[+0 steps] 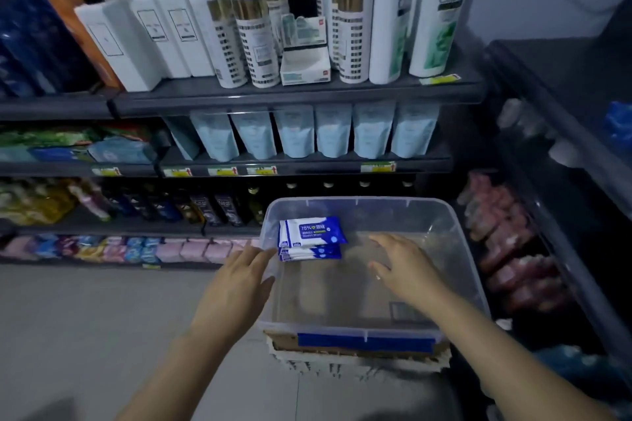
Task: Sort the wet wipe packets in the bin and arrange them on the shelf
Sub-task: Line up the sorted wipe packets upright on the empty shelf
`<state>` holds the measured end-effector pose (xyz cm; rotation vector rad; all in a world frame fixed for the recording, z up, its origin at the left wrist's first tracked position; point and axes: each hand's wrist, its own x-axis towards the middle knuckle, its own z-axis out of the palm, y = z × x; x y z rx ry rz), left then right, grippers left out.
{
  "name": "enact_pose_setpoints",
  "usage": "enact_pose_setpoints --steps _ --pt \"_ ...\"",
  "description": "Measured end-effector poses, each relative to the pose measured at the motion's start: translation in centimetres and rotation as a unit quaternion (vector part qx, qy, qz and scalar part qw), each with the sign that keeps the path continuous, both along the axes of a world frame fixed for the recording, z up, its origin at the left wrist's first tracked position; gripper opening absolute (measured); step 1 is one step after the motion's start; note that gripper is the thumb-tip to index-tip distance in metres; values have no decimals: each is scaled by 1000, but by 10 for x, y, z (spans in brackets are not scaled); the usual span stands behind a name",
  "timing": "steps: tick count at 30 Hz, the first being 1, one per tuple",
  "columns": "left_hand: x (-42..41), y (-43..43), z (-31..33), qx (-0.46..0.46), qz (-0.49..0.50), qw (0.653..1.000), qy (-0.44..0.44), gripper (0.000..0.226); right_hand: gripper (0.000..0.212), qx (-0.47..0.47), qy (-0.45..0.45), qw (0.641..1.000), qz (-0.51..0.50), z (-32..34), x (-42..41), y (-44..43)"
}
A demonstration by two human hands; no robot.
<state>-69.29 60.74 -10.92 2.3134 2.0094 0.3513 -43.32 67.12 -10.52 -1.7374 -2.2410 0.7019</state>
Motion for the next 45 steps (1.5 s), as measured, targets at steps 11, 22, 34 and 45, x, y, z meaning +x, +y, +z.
enact_pose_setpoints --steps 11,22,34,45 --pt "-9 105 -69 -80 -66 994 21 60 57 -164 83 979 -89 -81 -41 90" --pt "9 199 -115 -215 -96 972 9 71 57 -255 181 919 -242 -136 -61 132" --pt "11 208 -126 -273 -63 958 64 93 31 -353 364 830 -233 -161 -77 130" --pt "8 169 -134 -208 -33 977 31 79 40 -384 375 827 -167 -162 -71 117"
